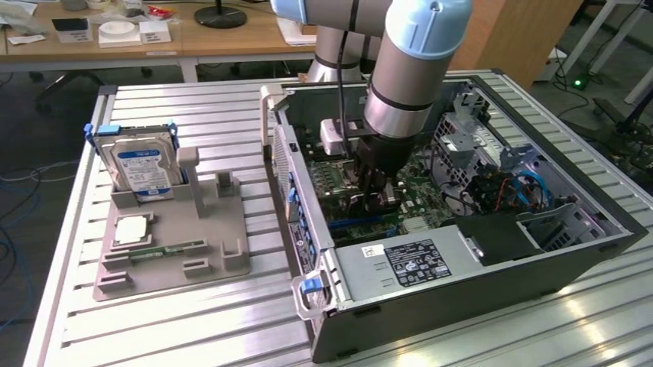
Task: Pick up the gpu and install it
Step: 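Insert the gpu into the slot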
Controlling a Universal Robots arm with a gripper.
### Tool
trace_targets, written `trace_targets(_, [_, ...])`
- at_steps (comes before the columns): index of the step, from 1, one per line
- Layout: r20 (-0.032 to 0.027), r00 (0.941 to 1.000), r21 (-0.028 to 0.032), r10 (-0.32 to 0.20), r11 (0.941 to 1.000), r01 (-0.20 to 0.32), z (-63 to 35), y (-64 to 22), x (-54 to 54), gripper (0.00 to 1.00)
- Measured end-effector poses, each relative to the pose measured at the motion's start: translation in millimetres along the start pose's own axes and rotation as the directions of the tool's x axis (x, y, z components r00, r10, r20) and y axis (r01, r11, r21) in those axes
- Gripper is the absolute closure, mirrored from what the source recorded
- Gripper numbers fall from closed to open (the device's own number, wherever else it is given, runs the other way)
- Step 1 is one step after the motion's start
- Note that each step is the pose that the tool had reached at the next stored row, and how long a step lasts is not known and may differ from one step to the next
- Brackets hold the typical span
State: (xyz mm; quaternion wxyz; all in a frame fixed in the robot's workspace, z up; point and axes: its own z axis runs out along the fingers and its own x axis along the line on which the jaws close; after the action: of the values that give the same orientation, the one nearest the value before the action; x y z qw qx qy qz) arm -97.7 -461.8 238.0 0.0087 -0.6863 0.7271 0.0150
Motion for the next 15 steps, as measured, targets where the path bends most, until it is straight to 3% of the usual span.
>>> trace_targets(15, [0.0001,1.0,0.0,0.0,1.0,0.0,3.1,0.0,0.1,0.71])
